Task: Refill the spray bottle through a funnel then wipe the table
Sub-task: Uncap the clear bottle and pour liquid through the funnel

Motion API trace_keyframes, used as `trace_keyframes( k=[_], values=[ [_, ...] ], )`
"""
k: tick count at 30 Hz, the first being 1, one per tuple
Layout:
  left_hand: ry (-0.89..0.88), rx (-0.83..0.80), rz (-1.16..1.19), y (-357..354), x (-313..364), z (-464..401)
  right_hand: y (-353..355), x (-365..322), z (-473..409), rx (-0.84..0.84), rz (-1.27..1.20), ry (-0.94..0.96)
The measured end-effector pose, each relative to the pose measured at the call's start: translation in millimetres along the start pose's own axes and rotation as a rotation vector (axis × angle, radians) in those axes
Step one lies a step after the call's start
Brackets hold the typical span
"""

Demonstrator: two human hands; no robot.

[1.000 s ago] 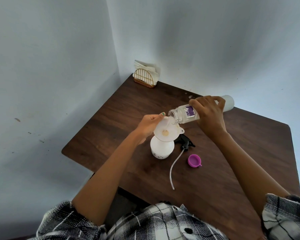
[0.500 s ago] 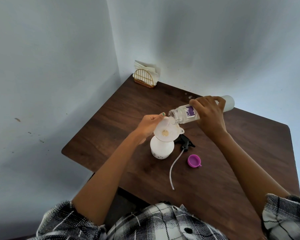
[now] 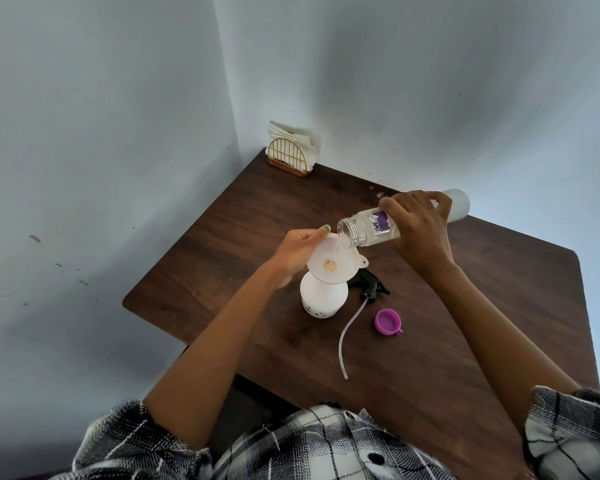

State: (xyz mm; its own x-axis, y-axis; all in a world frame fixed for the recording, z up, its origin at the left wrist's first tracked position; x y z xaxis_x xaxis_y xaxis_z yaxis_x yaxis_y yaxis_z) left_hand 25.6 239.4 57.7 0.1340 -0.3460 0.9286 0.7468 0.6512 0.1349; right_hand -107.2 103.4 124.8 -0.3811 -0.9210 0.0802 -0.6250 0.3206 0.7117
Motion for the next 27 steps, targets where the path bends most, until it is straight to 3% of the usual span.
trace_keyframes(
  k=[27],
  values=[
    [-0.006, 0.0, 0.0, 0.7, -1.4, -0.4, -1.1, -0.9, -1.6, 0.015, 0.025, 0.025]
  ],
)
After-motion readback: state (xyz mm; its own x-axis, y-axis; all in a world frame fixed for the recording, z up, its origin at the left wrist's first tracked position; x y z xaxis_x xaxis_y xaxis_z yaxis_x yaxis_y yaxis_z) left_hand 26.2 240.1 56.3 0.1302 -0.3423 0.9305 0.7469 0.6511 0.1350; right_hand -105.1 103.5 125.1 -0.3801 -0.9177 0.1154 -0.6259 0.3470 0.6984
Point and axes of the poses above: each hand's wrist, its own z-axis away from the middle knuckle, its own y-axis out of the back of the hand, x = y × z, the point moved 5 cm from there along -z, towards the middle knuckle, and after that the axes turned 9 degrees about x, right-handed, at the moved point
